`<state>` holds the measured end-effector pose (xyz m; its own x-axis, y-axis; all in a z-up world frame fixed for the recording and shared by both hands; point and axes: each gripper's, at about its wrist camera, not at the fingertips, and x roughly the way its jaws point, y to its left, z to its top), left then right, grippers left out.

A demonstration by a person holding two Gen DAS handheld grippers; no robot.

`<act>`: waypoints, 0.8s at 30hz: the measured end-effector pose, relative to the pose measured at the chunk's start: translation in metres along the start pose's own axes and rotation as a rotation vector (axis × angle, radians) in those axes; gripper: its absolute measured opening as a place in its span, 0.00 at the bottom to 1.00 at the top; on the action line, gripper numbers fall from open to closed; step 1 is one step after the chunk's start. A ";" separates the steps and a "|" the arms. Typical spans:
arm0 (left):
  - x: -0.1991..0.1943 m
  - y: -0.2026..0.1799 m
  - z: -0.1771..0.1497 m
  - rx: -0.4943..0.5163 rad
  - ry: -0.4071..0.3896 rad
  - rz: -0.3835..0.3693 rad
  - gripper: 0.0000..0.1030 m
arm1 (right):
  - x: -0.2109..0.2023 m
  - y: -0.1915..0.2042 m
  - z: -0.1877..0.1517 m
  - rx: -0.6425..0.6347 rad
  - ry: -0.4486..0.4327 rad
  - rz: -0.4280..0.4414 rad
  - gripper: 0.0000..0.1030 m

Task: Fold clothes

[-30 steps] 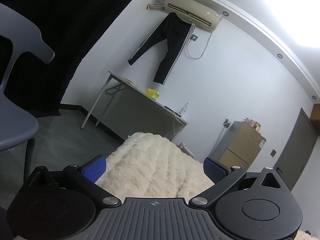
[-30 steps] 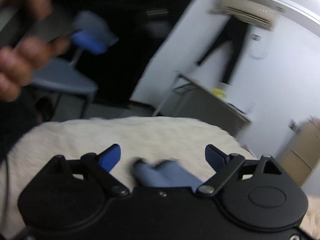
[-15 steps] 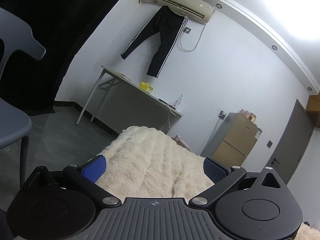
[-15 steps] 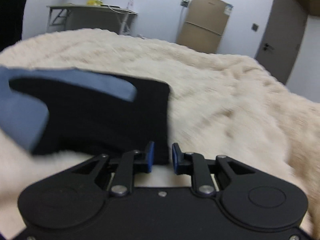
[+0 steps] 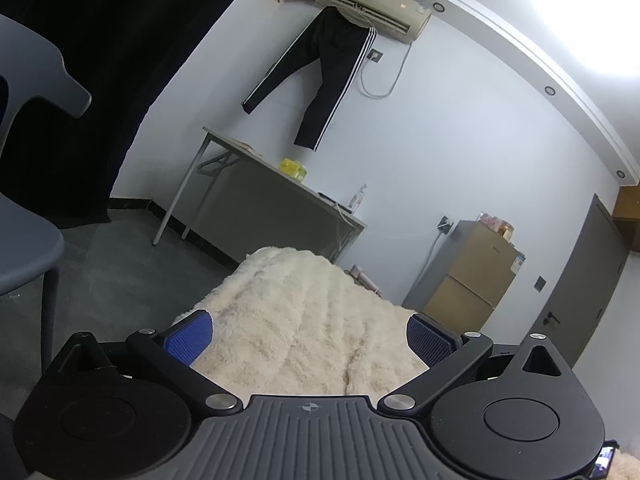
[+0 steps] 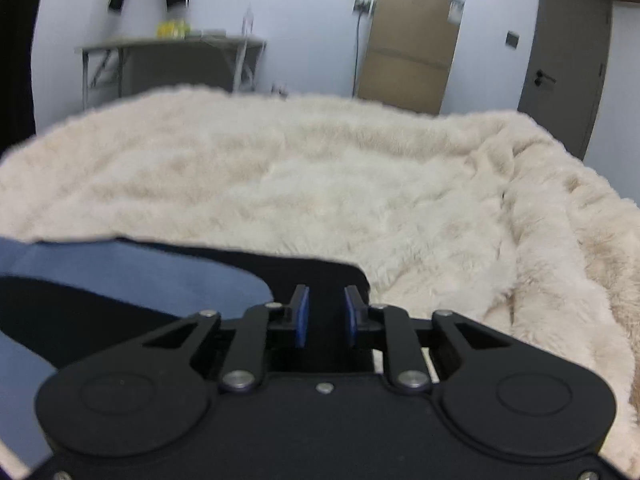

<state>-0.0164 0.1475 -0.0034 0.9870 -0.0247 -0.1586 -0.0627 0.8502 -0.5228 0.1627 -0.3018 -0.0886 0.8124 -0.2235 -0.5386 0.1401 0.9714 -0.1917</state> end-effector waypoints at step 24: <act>0.012 -0.008 -0.008 0.050 0.124 -0.147 1.00 | -0.061 0.010 -0.041 0.085 0.031 -0.178 0.55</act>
<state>-0.0053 0.1366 -0.0079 0.9590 -0.2128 -0.1874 0.0914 0.8576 -0.5062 0.0914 -0.2816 -0.0916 0.7530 -0.3938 -0.5271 0.3289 0.9191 -0.2169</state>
